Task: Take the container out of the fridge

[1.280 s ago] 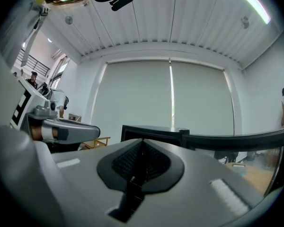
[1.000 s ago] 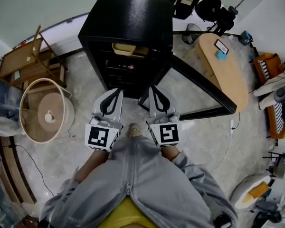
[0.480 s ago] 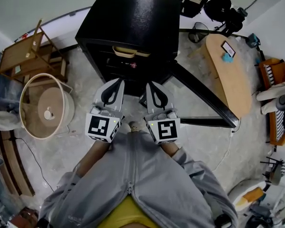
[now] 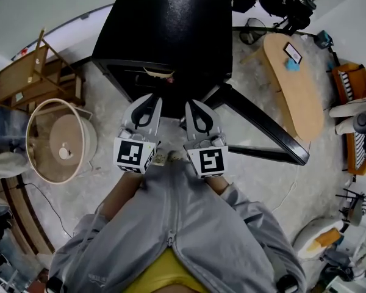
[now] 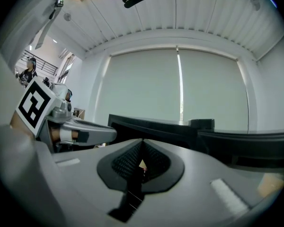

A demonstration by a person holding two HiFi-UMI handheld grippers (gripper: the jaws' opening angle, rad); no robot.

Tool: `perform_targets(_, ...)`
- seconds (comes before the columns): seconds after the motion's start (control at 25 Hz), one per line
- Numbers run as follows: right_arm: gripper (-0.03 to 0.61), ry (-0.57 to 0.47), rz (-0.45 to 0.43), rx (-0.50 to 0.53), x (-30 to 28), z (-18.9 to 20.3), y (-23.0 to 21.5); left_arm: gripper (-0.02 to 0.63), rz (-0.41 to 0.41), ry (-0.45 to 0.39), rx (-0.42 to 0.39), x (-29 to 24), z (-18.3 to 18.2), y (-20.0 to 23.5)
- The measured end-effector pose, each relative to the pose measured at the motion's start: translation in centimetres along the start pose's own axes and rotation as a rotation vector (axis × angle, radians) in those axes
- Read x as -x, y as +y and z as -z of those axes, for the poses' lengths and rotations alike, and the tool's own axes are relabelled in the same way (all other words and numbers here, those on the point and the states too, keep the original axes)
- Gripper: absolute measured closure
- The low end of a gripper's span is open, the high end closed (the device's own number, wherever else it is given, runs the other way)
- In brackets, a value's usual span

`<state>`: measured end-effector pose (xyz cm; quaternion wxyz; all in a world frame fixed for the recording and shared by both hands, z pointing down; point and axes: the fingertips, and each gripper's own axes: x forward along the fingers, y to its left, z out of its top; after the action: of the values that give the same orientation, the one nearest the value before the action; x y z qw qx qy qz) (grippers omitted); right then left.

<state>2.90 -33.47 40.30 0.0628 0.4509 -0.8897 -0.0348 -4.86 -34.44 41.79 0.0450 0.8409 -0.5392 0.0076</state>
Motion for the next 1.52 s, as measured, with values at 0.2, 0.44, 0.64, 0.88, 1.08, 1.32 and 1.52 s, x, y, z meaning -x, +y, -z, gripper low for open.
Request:
perform_targets(0.2,0.578,0.025,-0.001,0.013,-1.7,1.6,0.0,0.452,-0.004,0.031,0.022,-1.7,2.2,1.8)
perform_targets(0.44,0.578,0.073,0.012,-0.007,-3.1,3.8,-0.7,0.326,-0.046,0.073,0.029,-3.5,4.7,3.7)
perform_targets(0.64,0.578,0.095,0.024,-0.026,-4.2,4.6,-1.0,0.251,-0.064,0.117,0.031,-5.1,6.8,5.0)
perform_targets(0.88,0.577,0.122,0.013,-0.018,-5.1,5.6,-1.1,0.202,-0.081,0.165,0.041,-6.9,9.1,6.2)
perform_targets(1.08,0.578,0.131,0.012,-0.025,-5.8,5.7,-1.2,0.168,-0.08,0.178,0.044,-8.8,10.3,6.6)
perform_targets(1.32,0.578,0.143,0.011,-0.018,-6.3,6.2,-1.7,0.108,-0.091,0.207,0.052,-11.0,11.7,6.9)
perform_targets(1.52,0.578,0.143,0.003,-0.02,-6.5,6.2,-1.9,0.071,-0.111,0.208,0.044,-12.2,11.7,7.1)
